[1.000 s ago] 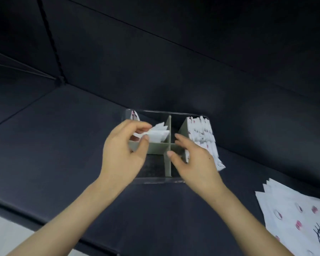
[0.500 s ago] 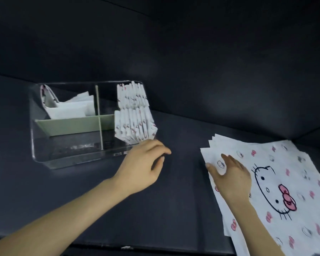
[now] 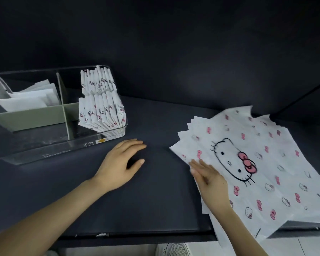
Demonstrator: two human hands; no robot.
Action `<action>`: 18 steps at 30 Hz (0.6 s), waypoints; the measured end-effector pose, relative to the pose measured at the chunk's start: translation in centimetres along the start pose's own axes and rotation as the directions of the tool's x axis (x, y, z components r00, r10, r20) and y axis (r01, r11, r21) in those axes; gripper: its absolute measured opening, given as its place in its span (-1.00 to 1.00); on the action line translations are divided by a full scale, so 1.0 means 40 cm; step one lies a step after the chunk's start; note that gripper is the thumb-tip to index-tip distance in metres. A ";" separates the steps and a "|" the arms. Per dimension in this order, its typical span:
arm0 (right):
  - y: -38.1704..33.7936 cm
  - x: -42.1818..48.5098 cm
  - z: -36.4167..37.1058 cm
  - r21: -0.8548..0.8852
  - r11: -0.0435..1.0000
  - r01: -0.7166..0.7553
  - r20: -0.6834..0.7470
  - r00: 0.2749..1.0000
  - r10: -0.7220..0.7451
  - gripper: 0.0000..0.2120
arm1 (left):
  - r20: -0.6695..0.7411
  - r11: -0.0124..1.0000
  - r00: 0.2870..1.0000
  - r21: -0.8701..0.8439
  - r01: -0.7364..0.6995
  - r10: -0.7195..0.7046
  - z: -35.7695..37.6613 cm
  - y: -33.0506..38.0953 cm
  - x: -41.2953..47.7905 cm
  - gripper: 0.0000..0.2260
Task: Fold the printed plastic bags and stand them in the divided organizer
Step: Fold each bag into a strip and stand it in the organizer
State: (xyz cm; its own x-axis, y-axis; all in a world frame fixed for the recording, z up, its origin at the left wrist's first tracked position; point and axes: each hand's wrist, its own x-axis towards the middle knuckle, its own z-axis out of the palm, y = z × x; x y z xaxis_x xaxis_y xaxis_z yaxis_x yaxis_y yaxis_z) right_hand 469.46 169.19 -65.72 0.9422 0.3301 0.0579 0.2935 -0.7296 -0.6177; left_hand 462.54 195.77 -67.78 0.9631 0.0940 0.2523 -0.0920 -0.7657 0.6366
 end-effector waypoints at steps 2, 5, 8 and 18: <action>-0.045 -0.021 -0.025 0.161 0.986 -0.044 0.192 0.981 0.012 -0.78 | -0.018 0.995 1.000 -0.095 -0.021 0.020 -0.024 0.028 -0.004 -0.51; -0.100 -0.031 -0.069 0.318 0.929 -0.190 0.454 0.891 0.027 -0.83 | 0.089 0.966 0.993 -0.254 -0.050 0.075 -0.073 0.074 -0.007 -0.38; -0.165 -0.026 -0.123 0.399 0.876 -0.270 0.615 0.788 -0.037 -0.67 | 0.270 0.931 0.959 -0.365 0.014 0.092 -0.109 0.075 -0.018 -0.32; -0.153 0.050 -0.231 0.357 0.885 -0.301 0.735 0.674 -0.068 -0.73 | 0.276 0.802 0.891 -0.395 0.447 -0.360 -0.064 0.062 -0.066 -0.63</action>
State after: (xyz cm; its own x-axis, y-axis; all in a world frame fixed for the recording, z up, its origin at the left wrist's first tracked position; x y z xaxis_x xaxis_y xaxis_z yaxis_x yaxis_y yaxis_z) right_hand 471.04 168.79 -54.55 0.4964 0.7124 -0.4960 -0.0812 -0.5308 -0.8436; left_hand 459.10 195.26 -65.00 0.9611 0.1841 -0.2060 0.2568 -0.3206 0.9118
